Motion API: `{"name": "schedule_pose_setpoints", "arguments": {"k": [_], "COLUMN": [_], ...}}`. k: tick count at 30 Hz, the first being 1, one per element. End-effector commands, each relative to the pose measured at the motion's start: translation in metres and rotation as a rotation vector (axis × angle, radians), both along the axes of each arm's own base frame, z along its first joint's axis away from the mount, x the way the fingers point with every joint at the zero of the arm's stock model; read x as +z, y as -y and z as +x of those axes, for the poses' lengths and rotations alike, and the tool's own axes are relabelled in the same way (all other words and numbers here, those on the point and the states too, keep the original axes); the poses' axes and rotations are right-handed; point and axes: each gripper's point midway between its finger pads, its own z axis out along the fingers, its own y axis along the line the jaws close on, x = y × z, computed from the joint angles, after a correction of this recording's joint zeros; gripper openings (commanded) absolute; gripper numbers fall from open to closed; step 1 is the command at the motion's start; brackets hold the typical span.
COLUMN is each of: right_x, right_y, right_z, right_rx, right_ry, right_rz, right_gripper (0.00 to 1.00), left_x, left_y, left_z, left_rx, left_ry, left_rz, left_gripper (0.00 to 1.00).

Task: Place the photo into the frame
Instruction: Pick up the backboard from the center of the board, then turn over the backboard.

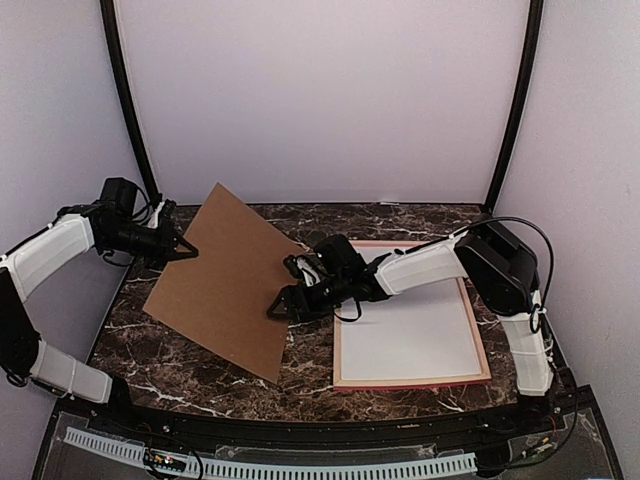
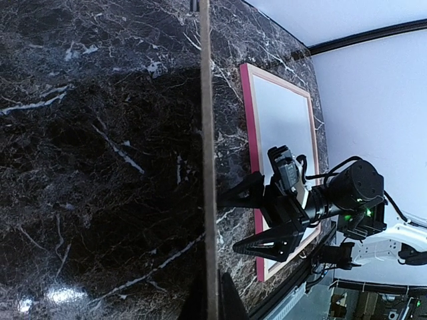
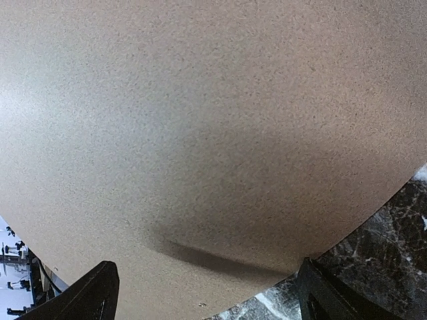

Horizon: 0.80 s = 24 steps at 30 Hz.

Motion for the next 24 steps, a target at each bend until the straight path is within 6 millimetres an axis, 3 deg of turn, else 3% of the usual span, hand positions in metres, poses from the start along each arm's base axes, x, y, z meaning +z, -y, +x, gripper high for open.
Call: {"name": "schedule_pose_setpoints", "arguments": {"k": [1, 8, 16, 21, 24], "right_x": [0.003, 0.009, 0.009, 0.019, 0.027], "right_y": [0.007, 0.004, -0.005, -0.011, -0.014], "right_z": [-0.005, -0.003, -0.005, -0.007, -0.009], "right_rx": [0.004, 0.009, 0.022, 0.038, 0.048], "right_ry": [-0.038, -0.065, -0.113, -0.136, -0.161], "right_rz": [0.004, 0.039, 0.089, 0.144, 0.188], "right_gripper": [0.95, 0.95, 0.95, 0.95, 0.95], "left_x": [0.035, 0.055, 0.059, 0.07, 0.079], "left_y": [-0.004, -0.007, 0.008, 0.026, 0.037], "left_z": [-0.004, -0.012, -0.02, -0.026, -0.029], "left_rx": [-0.012, -0.007, -0.027, -0.06, -0.078], "left_ry": [0.089, 0.103, 0.103, 0.114, 0.124], "left_rz": [0.057, 0.104, 0.041, -0.056, -0.1], "left_gripper": [0.0, 0.01, 0.15, 0.25, 0.37]}}
